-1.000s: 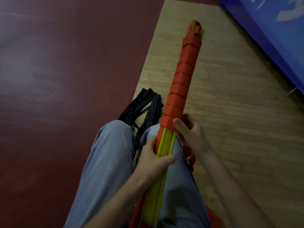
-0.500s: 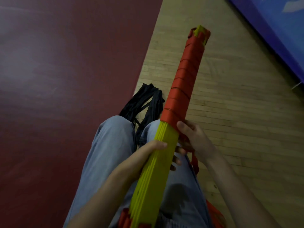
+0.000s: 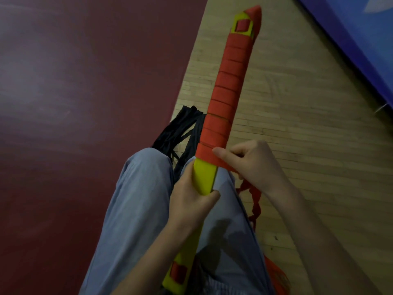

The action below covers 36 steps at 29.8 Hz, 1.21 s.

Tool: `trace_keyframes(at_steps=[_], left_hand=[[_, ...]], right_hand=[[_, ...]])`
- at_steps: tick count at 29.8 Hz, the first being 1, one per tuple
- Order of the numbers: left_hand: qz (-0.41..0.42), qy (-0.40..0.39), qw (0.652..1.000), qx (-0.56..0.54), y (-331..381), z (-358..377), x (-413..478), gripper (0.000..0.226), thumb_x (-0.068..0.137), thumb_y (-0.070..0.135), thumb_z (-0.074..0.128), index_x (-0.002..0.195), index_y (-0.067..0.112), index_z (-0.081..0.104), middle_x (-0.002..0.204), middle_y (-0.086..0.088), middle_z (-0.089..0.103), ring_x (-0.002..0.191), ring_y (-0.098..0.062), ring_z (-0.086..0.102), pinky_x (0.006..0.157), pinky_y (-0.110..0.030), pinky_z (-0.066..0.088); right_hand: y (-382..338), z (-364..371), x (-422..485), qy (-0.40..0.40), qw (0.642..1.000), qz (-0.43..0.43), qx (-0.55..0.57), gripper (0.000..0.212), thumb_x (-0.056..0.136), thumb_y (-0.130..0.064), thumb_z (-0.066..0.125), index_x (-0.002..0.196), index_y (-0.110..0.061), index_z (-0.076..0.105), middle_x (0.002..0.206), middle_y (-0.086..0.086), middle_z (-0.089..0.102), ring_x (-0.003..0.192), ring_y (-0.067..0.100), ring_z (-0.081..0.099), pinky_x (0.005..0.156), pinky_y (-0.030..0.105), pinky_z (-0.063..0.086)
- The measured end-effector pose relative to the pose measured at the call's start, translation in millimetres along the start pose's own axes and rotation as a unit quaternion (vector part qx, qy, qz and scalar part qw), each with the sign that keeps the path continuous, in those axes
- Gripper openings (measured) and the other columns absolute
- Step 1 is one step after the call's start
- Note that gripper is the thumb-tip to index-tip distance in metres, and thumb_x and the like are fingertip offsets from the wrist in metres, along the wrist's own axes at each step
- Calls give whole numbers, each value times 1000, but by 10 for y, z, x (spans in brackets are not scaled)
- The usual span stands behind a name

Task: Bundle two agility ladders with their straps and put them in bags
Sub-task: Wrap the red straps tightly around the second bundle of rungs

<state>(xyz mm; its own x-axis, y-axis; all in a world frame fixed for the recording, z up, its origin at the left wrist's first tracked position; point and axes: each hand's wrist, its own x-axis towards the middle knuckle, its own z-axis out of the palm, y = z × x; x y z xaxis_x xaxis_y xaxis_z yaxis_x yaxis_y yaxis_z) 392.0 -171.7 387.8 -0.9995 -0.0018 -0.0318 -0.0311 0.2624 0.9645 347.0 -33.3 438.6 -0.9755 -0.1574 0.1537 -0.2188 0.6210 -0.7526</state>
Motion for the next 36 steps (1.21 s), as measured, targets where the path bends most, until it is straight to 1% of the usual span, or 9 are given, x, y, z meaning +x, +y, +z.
trace_keyframes(at_steps=[9,14,18,22,25,27,30,33,36], left_hand=[[-42,-68,995,-59,155,-108,29,47,68,-4,69,83,35,49,69,-9,48,49,-9,42,46,-17,38],[-123,-102,976,-149,169,-91,70,33,53,14,66,83,24,58,60,1,55,55,-15,55,57,-33,47],[-143,-121,959,-211,150,-81,66,29,56,11,65,83,16,57,52,7,54,50,-14,55,56,-34,46],[-136,-128,959,-212,125,-90,77,32,55,11,65,85,15,56,54,6,54,50,-14,56,54,-33,46],[-154,-164,935,-274,130,-96,78,36,49,9,66,83,12,55,58,1,51,48,-15,52,47,-28,43],[-168,-187,907,-338,154,-67,93,35,43,14,67,76,11,56,58,-2,50,46,-15,50,42,-24,41],[-184,-197,896,-353,142,-65,185,36,39,20,66,74,11,65,65,-8,60,51,-18,56,46,-28,47],[-205,-217,909,-290,132,-147,248,34,48,17,71,82,15,70,84,-14,70,67,-23,66,62,-34,54],[-164,-169,964,-123,113,-132,233,31,75,9,73,95,25,55,98,-7,65,79,-14,63,68,-26,53]], right_hand=[[90,156,-48,-8,968,71,239,40,71,-44,64,51,-13,49,38,-8,46,37,0,40,44,10,33],[69,117,-116,-29,975,40,216,30,60,-48,71,70,-23,57,56,-17,56,54,-2,50,52,14,42],[140,47,-76,-58,969,91,221,23,66,-38,70,66,-21,54,45,-16,52,42,-3,47,43,10,36],[243,144,-55,-124,935,149,298,63,46,-65,78,86,-23,54,46,-14,48,40,-1,40,39,13,31],[272,221,19,-188,896,137,379,82,41,-69,78,107,-26,58,73,8,68,65,27,61,62,33,52],[258,221,57,-203,877,122,419,70,51,-61,80,109,-24,65,108,21,66,99,46,54,93,55,39],[168,195,110,-162,903,133,374,58,55,-57,78,101,-23,69,117,29,59,106,52,53,97,62,38],[174,200,134,-130,917,148,346,37,62,-38,70,95,-23,62,95,5,73,83,16,70,70,28,56],[198,269,125,-76,941,141,299,24,70,-24,72,92,-26,62,91,-6,69,86,7,66,78,22,53]])
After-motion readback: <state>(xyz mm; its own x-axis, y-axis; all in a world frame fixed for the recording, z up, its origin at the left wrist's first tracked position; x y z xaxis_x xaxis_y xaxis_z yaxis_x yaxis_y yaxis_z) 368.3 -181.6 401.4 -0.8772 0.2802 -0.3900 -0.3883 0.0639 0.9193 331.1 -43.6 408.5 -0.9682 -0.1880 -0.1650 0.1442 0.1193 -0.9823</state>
